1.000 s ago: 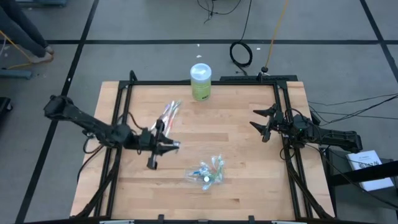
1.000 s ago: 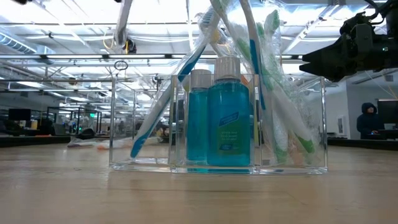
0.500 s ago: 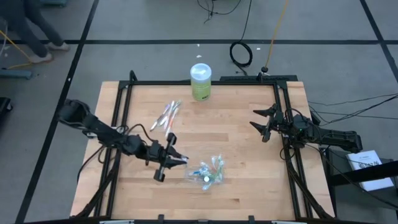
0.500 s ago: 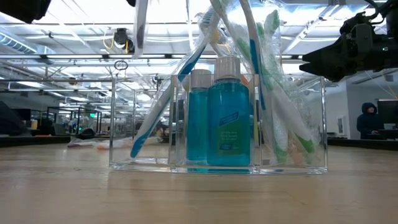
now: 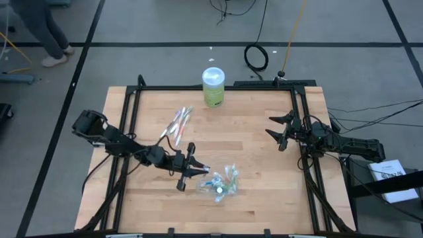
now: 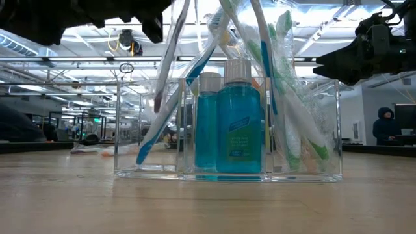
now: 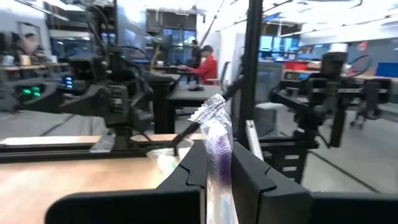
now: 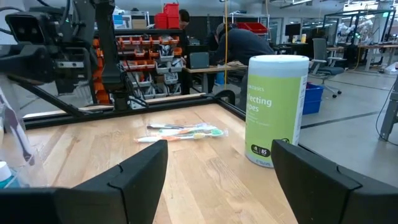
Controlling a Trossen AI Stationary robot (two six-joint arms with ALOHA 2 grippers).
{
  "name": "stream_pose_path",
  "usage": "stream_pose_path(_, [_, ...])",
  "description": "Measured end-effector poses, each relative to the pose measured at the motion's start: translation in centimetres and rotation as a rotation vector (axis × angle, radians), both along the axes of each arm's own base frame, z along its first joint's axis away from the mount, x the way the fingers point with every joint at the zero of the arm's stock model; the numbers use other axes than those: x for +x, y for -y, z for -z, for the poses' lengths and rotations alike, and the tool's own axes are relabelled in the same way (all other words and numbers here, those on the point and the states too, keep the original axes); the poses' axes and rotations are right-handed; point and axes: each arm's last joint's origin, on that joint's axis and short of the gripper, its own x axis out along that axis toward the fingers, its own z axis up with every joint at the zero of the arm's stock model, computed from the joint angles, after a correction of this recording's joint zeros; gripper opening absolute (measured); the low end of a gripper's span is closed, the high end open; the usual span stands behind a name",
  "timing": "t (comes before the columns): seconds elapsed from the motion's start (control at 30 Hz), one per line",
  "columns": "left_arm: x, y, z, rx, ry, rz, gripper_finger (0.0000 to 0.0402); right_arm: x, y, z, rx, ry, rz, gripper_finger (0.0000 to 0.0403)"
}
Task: Pick & Place toothbrushing station
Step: Put the purple toothbrush into the transparent organizer
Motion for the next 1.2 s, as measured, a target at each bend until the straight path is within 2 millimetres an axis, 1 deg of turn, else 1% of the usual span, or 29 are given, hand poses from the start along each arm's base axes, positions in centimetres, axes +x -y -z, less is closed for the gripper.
stream_pose_path(0.13, [0.4, -0.3, 0.7, -0.006, -0.008, 0.031, 0.0026, 0.0, 0.0, 0.0, 0.0, 0.0, 0.0, 0.0279])
stream_pose_path(0.3, [0.7, -0.2, 1.5, 0.031, -0.012, 0.087, 0.0026, 0.0, 0.0, 0.0, 0.0, 0.0, 0.0, 0.0279])
stream_pose_path(0.67, [1.2, 0.0, 3.5, 0.047, -0.086, 0.086, 0.0026, 0.0, 0.0, 0.0, 0.0, 0.0, 0.0, 0.0279])
stream_pose_path(0.77, [1.3, 0.0, 3.9, 0.046, -0.099, 0.086, 0.0026, 0.0, 0.0, 0.0, 0.0, 0.0, 0.0, 0.0279])
stream_pose_path(1.0, [1.4, -0.2, 4.0, 0.032, -0.114, 0.082, 0.0027, 0.0, 0.0, 0.0, 0.0, 0.0, 0.0, 0.0279])
stream_pose_path(1.07, [1.4, -0.3, 4.1, 0.017, -0.122, 0.074, 0.0036, 0.0, 0.0, 0.0, 0.0, 0.0, 0.0, 0.0279])
stream_pose_path(1.2, [1.5, -0.7, 4.1, -0.023, -0.135, 0.034, 0.0066, 0.0, 0.0, 0.0, 0.0, 0.0, 0.0, 0.0279])
